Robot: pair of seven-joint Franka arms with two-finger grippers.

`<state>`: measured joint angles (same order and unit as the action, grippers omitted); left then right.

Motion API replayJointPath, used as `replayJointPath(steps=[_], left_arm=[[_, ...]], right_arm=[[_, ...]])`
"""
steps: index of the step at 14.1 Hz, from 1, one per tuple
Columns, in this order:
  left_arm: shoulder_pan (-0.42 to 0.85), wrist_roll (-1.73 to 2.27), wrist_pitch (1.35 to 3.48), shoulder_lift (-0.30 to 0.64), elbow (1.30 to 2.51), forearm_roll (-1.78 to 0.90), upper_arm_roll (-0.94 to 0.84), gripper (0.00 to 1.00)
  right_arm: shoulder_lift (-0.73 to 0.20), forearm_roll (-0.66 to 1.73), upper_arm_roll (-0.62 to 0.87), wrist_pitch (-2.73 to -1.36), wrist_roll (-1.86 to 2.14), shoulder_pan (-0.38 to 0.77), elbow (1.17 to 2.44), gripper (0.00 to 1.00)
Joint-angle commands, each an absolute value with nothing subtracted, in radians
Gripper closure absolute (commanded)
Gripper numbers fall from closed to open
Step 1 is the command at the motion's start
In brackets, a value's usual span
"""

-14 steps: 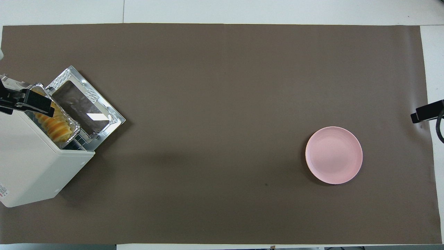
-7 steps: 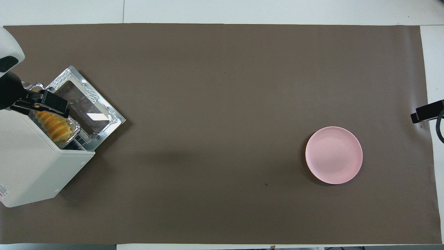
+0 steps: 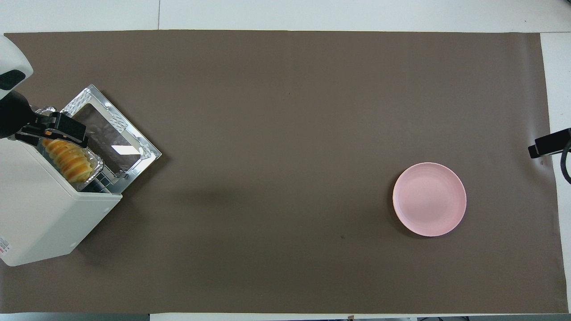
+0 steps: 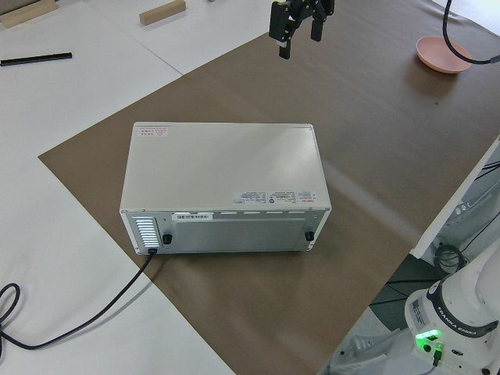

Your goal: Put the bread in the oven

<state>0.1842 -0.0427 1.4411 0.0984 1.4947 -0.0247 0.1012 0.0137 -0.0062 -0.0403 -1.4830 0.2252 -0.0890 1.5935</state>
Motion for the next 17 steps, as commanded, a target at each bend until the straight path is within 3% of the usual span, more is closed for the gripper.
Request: replayJointPath(steps=[1, 17], left_arm=[[0.173, -0.026, 1.468, 0.107, 1.496, -0.011, 0.091, 0.0], [0.169, -0.025, 1.542, 0.107, 1.483, -0.014, 0.08, 0.0]], right_arm=[[0.028, -0.015, -0.035, -1.48, 0.238, -0.095, 1.603, 0.0], [0.028, -0.015, -0.035, -1.479, 0.238, -0.095, 1.605, 0.0]])
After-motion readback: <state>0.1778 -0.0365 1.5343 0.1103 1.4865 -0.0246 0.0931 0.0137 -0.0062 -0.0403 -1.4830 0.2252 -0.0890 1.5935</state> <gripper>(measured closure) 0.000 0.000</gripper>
